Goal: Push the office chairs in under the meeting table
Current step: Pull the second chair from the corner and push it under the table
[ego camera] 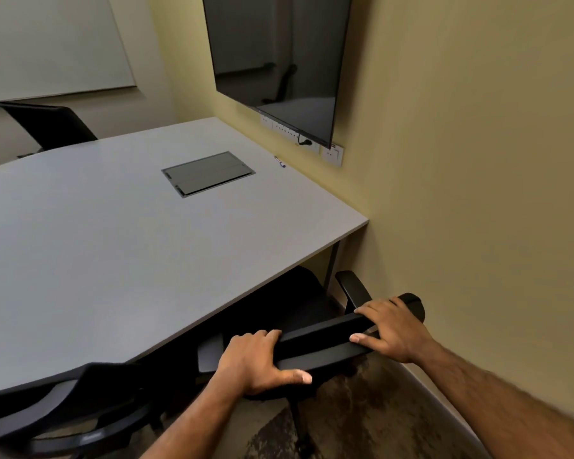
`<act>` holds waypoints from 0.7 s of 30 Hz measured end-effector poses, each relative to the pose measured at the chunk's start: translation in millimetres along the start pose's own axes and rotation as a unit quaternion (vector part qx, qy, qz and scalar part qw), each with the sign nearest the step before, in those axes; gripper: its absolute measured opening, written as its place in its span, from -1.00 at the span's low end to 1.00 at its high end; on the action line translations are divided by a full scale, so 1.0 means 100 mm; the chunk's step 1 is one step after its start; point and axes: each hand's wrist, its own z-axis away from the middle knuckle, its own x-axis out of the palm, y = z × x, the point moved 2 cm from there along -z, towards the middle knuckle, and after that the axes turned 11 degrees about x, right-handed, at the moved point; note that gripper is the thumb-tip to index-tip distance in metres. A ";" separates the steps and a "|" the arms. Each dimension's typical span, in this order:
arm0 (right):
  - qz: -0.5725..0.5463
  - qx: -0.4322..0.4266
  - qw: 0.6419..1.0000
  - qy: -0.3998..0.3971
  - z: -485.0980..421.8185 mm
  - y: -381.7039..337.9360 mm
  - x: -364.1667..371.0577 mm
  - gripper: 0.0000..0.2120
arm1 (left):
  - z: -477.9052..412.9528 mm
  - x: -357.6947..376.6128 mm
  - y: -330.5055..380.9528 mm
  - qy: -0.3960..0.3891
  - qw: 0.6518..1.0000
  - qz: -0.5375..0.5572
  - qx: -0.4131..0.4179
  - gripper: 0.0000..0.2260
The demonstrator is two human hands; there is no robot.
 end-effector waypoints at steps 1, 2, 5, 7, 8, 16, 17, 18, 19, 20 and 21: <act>-0.004 -0.005 1.000 0.008 -0.02 0.00 0.00 -0.11 | -0.01 0.02 0.03 0.003 1.000 -0.015 -0.002 0.18; -0.009 -0.009 1.000 0.018 -0.04 0.02 0.01 -0.12 | -0.03 0.05 0.05 0.014 1.000 -0.024 -0.008 0.20; -0.018 -0.022 0.999 0.036 -0.12 0.09 0.01 -0.14 | -0.09 0.08 0.09 0.052 0.998 -0.029 -0.033 0.16; -0.026 -0.029 0.998 0.046 -0.20 0.15 -0.01 -0.17 | -0.14 0.07 0.10 0.070 0.996 -0.026 -0.048 0.14; -0.030 -0.034 0.998 0.049 -0.26 0.20 -0.02 -0.21 | -0.18 0.07 0.13 0.079 0.995 -0.023 -0.058 0.13; -0.076 -0.024 0.993 0.083 -0.72 0.47 -0.02 -0.48 | -0.51 0.00 0.26 0.118 0.987 0.000 -0.107 0.11; -0.079 -0.016 0.993 0.088 -0.79 0.50 -0.01 -0.46 | -0.57 -0.01 0.27 0.121 0.987 -0.002 -0.110 0.11; -0.076 -0.005 0.993 0.091 -0.86 0.53 0.00 -0.45 | -0.61 -0.02 0.28 0.121 0.986 -0.003 -0.114 0.11; -0.068 0.005 0.994 0.088 -0.92 0.55 0.01 -0.46 | -0.65 -0.02 0.29 0.122 0.986 -0.003 -0.117 0.10; -0.061 0.018 0.995 0.079 -0.99 0.56 0.02 -0.46 | -0.69 -0.02 0.29 0.122 0.985 -0.003 -0.121 0.10; -0.058 0.031 0.995 0.069 -1.06 0.58 0.03 -0.46 | -0.72 -0.03 0.30 0.125 0.984 -0.002 -0.125 0.10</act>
